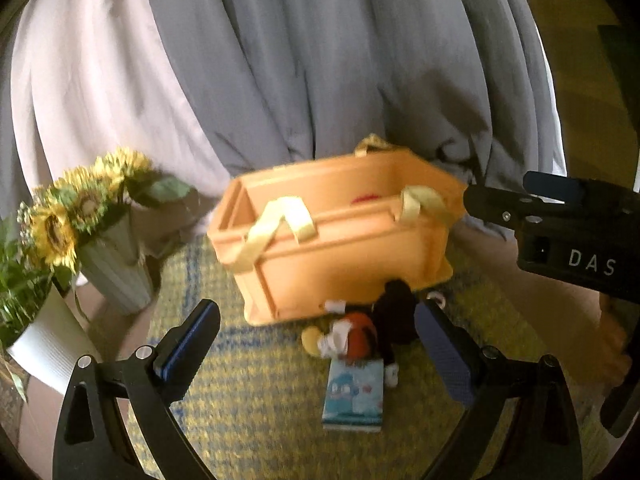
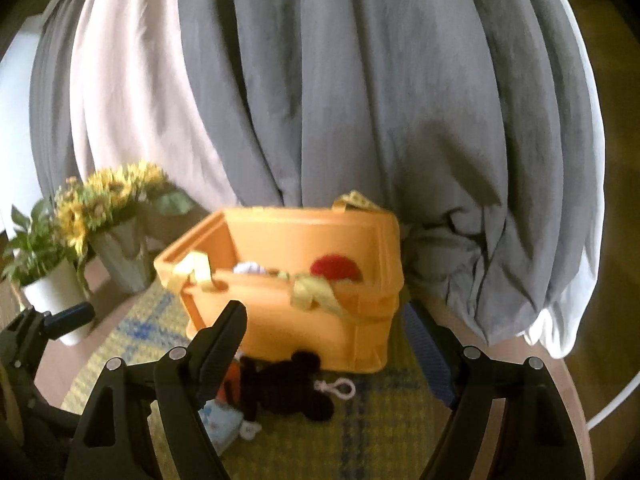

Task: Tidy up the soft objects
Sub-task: 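Withdraw both open tools from the crate toward the remaining toys, then grasp the blue cartoon tissue pack with left tool while right tool grasps black Mickey plush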

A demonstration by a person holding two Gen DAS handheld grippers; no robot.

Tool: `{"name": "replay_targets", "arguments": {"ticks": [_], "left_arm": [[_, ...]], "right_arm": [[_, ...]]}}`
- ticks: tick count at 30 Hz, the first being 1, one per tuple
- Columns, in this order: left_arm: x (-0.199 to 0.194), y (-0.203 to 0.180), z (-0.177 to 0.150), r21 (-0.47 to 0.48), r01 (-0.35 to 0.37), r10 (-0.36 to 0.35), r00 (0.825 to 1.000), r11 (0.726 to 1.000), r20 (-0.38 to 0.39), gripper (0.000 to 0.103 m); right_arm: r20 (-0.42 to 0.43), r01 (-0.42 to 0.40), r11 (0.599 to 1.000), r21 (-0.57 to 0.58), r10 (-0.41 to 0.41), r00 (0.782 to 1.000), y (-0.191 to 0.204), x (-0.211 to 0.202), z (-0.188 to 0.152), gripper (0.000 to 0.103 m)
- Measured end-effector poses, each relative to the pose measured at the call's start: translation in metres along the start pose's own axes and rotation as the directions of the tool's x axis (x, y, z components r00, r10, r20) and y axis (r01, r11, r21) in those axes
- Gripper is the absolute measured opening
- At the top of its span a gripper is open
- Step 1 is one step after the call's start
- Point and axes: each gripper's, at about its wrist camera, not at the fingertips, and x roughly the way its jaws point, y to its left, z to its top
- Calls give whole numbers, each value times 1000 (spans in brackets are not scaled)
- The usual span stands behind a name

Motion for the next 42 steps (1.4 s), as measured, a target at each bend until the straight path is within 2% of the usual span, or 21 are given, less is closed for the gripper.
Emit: {"name": "replay_targets", "arguments": {"ticks": [9, 16, 23, 27, 35, 42], "left_arm": [[16, -5, -31, 26, 22, -18, 993, 999, -119, 99], [33, -6, -48, 10, 49, -46, 977, 999, -207, 99], [52, -15, -59, 9, 83, -77, 959, 997, -274, 95], [58, -16, -63, 5, 85, -80, 953, 996, -292, 92], [67, -22, -66, 18, 90, -80, 950, 996, -302, 86], [78, -20, -66, 12, 98, -90, 947, 995, -307, 77]], "right_arm": [[-136, -15, 1000, -3, 15, 991, 3, 18, -33, 81], [-257, -34, 999, 19, 38, 966, 3, 41, -55, 81], [-330, -43, 999, -15, 36, 943, 1, 61, -69, 80], [-352, -52, 999, -18, 42, 935, -1, 68, -74, 80], [-367, -75, 993, -92, 37, 930, 2, 83, -80, 79], [-366, -122, 982, -141, 63, 929, 10, 93, -81, 79]]}}
